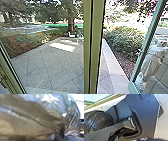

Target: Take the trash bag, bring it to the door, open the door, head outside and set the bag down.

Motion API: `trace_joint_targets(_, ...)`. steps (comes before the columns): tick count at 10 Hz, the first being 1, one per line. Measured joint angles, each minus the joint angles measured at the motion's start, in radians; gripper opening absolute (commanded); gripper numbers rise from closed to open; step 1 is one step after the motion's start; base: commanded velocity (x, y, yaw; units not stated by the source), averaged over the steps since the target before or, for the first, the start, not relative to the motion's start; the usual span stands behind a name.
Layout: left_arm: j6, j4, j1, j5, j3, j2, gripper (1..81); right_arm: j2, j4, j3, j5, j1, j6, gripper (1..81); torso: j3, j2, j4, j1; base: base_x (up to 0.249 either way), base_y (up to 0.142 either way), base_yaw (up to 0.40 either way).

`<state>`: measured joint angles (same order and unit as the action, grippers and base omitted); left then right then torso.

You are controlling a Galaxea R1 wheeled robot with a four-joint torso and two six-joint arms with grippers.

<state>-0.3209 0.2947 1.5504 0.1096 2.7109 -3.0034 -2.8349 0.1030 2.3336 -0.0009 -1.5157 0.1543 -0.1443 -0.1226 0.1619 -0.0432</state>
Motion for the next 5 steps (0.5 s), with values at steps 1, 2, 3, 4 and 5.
trace_joint_targets(1,-0.013,0.000,0.001,0.001,0.000,-0.002,1.0,-0.019,0.001,0.011,0.001,0.001,0.000,81.1,0.000,0.000,-0.032,0.000,0.000,0.000,0.000)
trace_joint_targets(2,-0.016,0.000,0.002,0.002,0.000,-0.003,1.0,-0.032,0.002,0.020,0.001,0.003,0.000,81.1,0.000,0.000,-0.060,0.000,0.000,0.000,0.000)
trace_joint_targets(3,-0.016,0.000,0.002,0.002,0.000,-0.003,1.0,-0.034,0.004,0.023,0.003,0.003,0.000,81.1,0.000,0.000,-0.074,0.000,0.000,0.000,0.000)
trace_joint_targets(4,-0.016,0.000,0.001,0.002,0.002,-0.006,1.0,-0.033,0.003,0.029,0.003,0.000,0.000,81.1,0.000,0.000,-0.075,0.000,0.000,0.000,0.000)
trace_joint_targets(5,-0.018,0.000,-0.004,-0.001,0.014,-0.013,1.0,-0.046,0.001,0.044,0.004,-0.012,0.000,81.1,0.000,0.000,-0.074,0.000,0.000,0.000,0.000)
